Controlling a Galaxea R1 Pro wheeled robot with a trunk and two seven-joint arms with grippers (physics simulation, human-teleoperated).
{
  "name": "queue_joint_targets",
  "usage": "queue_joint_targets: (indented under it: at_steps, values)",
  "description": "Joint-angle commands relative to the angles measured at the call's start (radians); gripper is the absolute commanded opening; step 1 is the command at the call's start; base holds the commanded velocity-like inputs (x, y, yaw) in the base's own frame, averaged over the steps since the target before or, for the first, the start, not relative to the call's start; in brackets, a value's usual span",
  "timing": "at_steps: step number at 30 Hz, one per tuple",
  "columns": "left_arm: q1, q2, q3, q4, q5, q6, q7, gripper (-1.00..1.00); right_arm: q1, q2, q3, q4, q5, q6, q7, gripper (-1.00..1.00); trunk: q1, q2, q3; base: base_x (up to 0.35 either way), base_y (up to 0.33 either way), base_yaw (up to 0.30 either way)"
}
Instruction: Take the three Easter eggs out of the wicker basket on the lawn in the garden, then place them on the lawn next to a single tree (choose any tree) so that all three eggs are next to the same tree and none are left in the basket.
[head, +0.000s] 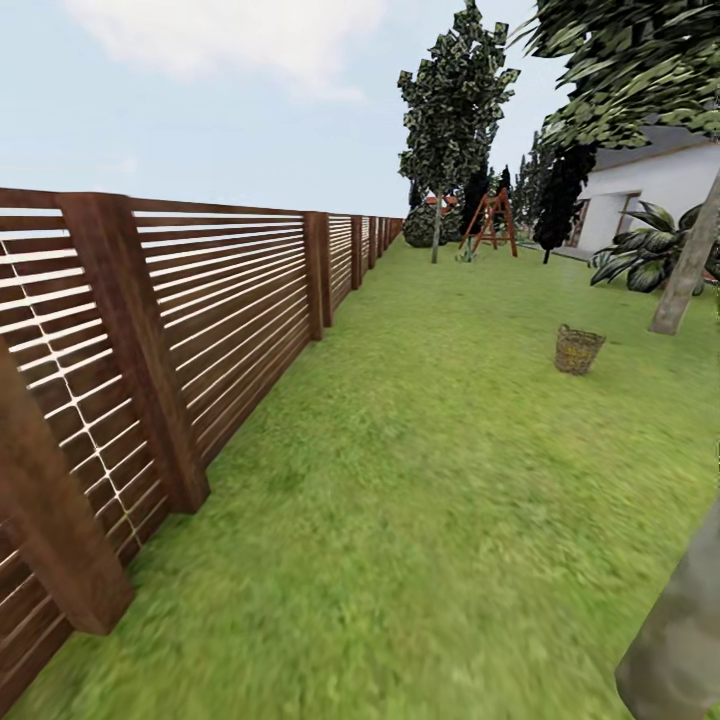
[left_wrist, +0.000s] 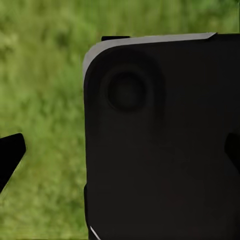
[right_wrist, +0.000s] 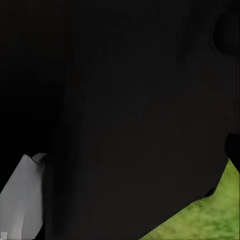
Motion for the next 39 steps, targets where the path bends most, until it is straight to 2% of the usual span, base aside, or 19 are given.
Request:
queue_joint_targets:
  at_steps: [1,14,27,39]
  values:
    - [0.000,0.000,0.000,-0.001,0.000,-0.002,-0.001,1.00,-0.001,0.001,-0.001,0.000,0.006,-0.008,0.000,1.00,0.001,0.000,0.000,0.316,0.134,-0.092]
    - [0.000,-0.002,0.002,-0.002,0.005,-0.006,-0.001,1.00,-0.001,0.000,-0.006,-0.005,0.007,-0.013,0.000,1.00,0.001,0.000,0.000,0.303,0.141,-0.022]
    - [0.000,-0.002,0.002,-0.002,0.005,-0.045,-0.001,1.00,-0.001,0.001,-0.007,-0.011,0.003,-0.014,0.000,1.00,0.001,0.000,0.000,0.251,0.225,-0.042]
    - [-0.013,-0.006,0.005,-0.031,0.010,-0.120,-0.001,1.00,-0.001,0.005,-0.007,-0.134,-0.002,-0.014,0.000,1.00,0.001,0.000,0.000,0.304,0.163,-0.016]
